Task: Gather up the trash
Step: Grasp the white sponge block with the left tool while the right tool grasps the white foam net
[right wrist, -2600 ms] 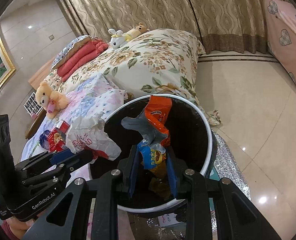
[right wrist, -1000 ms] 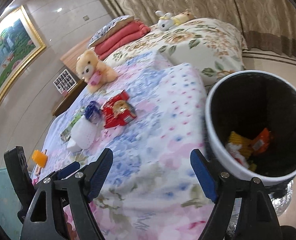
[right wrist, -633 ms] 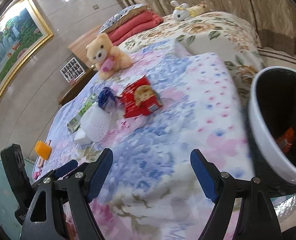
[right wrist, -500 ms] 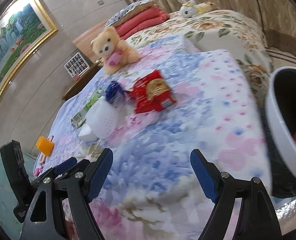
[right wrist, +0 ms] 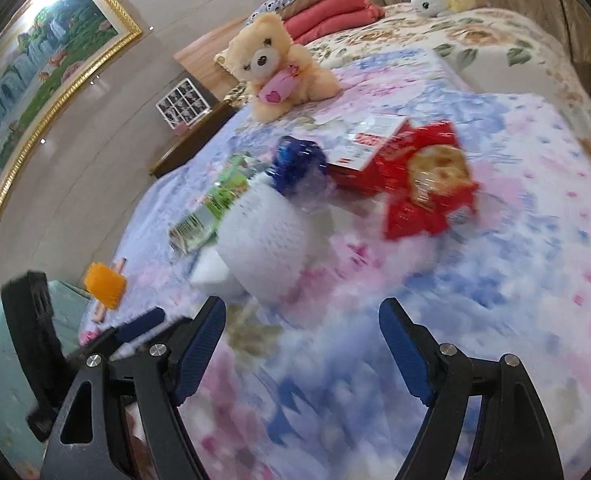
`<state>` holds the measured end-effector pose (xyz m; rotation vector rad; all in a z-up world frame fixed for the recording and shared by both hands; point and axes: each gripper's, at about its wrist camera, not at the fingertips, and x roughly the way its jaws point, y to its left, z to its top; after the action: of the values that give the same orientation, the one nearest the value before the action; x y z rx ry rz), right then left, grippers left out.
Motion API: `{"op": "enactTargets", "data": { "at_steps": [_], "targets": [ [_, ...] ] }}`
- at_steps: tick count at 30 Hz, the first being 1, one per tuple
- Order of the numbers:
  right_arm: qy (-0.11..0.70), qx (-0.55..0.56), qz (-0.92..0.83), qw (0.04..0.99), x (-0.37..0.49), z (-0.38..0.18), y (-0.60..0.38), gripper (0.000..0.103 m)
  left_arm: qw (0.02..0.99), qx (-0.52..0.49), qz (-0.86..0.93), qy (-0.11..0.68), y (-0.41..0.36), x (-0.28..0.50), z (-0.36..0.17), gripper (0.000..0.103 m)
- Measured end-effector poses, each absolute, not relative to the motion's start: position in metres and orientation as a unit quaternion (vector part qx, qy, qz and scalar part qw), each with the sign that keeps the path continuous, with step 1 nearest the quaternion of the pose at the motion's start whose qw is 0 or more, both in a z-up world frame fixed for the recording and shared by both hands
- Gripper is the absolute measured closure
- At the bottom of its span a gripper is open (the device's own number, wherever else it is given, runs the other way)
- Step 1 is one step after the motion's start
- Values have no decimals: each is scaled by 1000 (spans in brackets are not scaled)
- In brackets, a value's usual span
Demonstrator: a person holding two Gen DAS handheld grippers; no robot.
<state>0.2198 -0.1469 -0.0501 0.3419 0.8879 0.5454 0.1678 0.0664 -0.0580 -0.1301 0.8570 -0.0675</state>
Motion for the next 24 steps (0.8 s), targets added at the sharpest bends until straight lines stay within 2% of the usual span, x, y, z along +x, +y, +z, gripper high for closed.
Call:
{"op": "enactTargets", "data": {
  "at_steps": [4, 6, 8, 11, 16, 18, 24],
  "targets": [
    [426, 159, 274, 847, 239, -53, -127, 30, 903, -62, -38, 423, 66, 178, -63, 28],
    [431, 157, 274, 845, 243, -56, -123, 42, 901, -60, -41, 427, 62, 184, -65, 28],
    [446, 161, 278, 836, 255, -67, -119, 67, 901, -59, -44, 429, 58, 188, -66, 28],
    [437, 163, 276, 840, 253, -65, -126, 80, 902, -55, -47, 425, 49, 194, -65, 28],
    [430, 170, 266, 846, 241, -59, -145, 83, 907, -31, -23, 420, 37, 212, -69, 29],
    [431, 179, 262, 845, 234, -59, -156, 83, 904, -45, -37, 424, 40, 218, -72, 55],
    [425, 200, 260, 844, 209, -56, -178, 84, 906, -54, -60, 415, 39, 200, -67, 57]
  ]
}}
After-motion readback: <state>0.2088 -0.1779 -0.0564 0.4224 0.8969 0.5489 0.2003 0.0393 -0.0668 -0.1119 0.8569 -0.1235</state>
